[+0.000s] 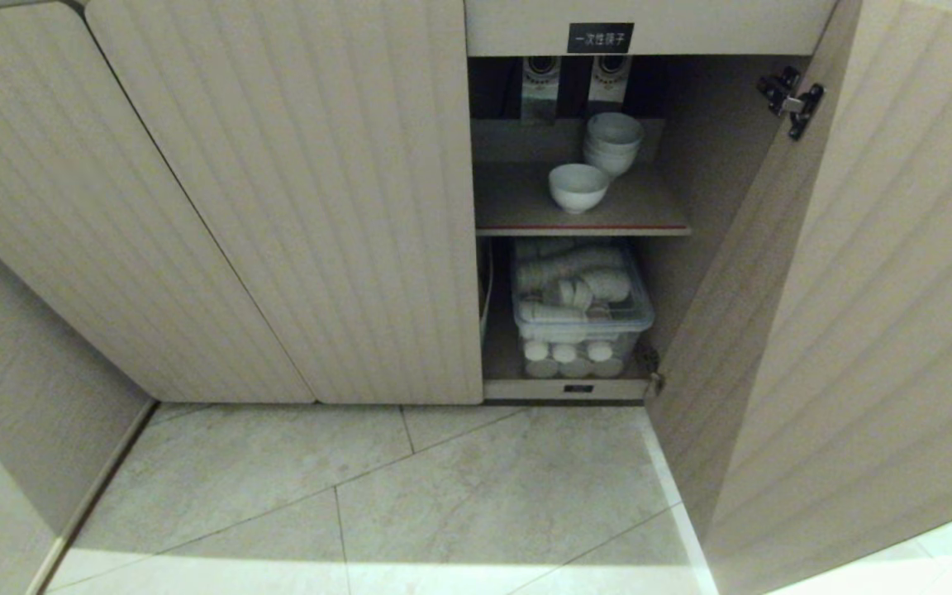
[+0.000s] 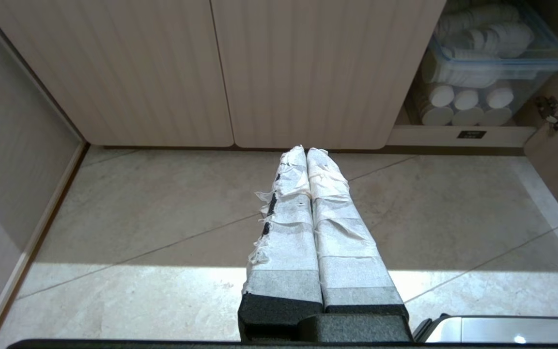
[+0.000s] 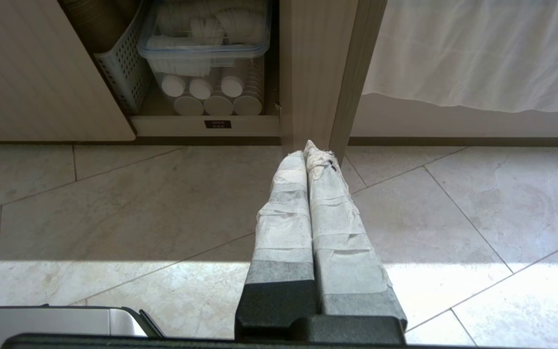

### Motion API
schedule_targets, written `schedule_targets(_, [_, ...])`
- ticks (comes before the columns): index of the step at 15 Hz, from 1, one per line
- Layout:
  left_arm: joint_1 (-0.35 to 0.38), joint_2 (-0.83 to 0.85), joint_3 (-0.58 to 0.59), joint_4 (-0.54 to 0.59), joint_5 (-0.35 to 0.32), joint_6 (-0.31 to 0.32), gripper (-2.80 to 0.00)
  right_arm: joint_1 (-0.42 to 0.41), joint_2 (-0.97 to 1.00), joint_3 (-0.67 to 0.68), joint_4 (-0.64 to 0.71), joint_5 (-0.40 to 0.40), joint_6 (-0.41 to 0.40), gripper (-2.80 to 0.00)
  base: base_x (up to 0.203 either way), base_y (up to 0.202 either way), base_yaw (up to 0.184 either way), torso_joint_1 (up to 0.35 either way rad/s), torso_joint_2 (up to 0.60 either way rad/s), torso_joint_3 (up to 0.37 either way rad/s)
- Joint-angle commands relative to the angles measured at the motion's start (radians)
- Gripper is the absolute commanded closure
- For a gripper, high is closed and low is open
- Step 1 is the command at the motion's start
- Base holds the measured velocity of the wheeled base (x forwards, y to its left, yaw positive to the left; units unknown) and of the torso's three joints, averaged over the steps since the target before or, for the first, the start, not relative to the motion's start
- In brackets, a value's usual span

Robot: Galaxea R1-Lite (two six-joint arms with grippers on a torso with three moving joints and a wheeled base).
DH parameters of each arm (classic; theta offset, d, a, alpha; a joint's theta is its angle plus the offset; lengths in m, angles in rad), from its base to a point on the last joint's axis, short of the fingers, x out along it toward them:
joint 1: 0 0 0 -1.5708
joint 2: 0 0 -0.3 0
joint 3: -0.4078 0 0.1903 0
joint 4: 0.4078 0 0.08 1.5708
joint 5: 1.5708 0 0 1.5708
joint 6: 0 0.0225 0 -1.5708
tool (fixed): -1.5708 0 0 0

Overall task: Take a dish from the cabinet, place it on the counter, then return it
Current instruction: Close the cabinet door

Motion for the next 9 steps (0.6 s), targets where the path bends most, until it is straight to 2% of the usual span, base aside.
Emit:
schedule_targets(1, [0.000,0.000,0.000,0.000,0.000,0.000,0.00,0.001,0.001,0.000,0.000,0.000,-0.001,0.00,0.000,0.000,0.000,0.000,0.00,0.000])
schedule_targets(9, [0.000,0.000,0.000,0.000,0.000,0.000,0.00,0.001,0.001,0.000,0.000,0.000,-0.001,0.00,0.000,0.000,0.000,0.000,0.00,0.000])
